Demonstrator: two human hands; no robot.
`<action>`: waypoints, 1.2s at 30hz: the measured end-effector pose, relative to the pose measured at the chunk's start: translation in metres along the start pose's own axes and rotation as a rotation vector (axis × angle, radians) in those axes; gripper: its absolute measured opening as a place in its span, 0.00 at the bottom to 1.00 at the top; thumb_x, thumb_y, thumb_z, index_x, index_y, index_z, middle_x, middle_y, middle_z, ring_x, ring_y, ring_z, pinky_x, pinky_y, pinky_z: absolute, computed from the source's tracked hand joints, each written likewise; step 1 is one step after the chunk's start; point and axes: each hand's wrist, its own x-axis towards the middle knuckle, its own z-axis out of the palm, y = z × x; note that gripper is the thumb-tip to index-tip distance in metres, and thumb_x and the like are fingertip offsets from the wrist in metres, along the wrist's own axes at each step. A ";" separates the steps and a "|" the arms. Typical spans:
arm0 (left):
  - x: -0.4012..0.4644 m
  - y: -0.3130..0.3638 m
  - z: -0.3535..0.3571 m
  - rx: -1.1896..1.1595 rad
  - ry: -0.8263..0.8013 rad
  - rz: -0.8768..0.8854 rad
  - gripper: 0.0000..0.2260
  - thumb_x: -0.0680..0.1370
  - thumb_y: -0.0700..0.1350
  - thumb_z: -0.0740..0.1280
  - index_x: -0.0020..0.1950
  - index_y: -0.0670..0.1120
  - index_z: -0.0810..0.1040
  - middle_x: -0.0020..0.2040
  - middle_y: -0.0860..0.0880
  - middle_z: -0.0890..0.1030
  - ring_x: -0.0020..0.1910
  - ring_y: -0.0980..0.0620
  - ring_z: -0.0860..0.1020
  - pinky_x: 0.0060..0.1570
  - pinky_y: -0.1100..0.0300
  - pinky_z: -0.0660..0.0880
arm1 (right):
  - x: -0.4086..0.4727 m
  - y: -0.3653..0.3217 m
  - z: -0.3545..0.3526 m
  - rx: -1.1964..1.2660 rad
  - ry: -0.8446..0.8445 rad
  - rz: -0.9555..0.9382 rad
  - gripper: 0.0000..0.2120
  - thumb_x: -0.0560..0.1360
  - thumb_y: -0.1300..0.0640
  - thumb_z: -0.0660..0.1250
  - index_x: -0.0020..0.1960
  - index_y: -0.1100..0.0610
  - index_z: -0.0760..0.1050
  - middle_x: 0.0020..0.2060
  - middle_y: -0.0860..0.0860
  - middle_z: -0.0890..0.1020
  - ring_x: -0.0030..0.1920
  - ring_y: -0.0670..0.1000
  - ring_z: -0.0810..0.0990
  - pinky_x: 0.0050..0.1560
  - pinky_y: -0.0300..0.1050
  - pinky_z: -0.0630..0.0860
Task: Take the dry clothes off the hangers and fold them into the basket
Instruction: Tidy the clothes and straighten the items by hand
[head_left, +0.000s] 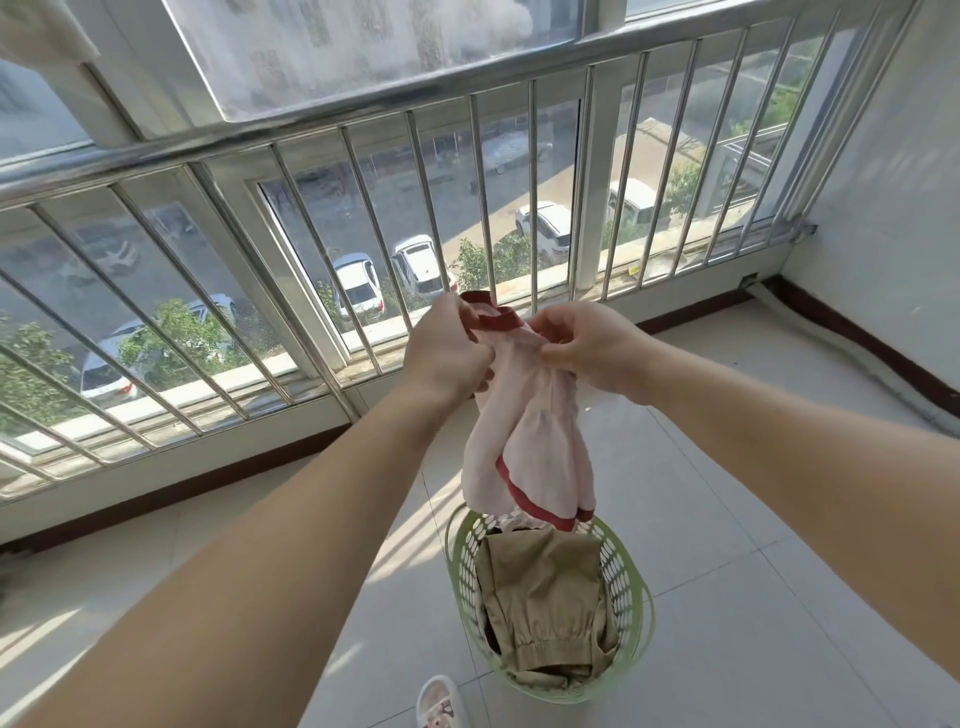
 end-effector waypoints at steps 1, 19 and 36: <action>0.002 -0.003 -0.002 0.236 0.085 0.109 0.18 0.73 0.39 0.68 0.60 0.44 0.67 0.57 0.41 0.70 0.51 0.46 0.74 0.48 0.57 0.74 | -0.001 -0.001 -0.002 0.004 -0.013 -0.009 0.09 0.75 0.67 0.62 0.52 0.60 0.77 0.39 0.49 0.78 0.40 0.48 0.77 0.40 0.36 0.74; 0.008 0.001 0.005 0.853 -0.354 0.455 0.12 0.75 0.43 0.66 0.59 0.47 0.76 0.50 0.47 0.79 0.46 0.50 0.72 0.48 0.59 0.69 | -0.022 0.065 -0.022 -0.708 -0.008 0.091 0.07 0.73 0.59 0.63 0.36 0.52 0.70 0.37 0.51 0.76 0.43 0.56 0.76 0.42 0.47 0.72; 0.050 -0.105 0.053 0.937 -0.320 0.522 0.06 0.79 0.46 0.60 0.52 0.48 0.76 0.48 0.49 0.79 0.48 0.47 0.77 0.37 0.56 0.71 | 0.022 0.129 0.013 -1.038 0.028 -0.040 0.09 0.79 0.58 0.55 0.49 0.51 0.74 0.42 0.50 0.79 0.41 0.53 0.70 0.49 0.47 0.59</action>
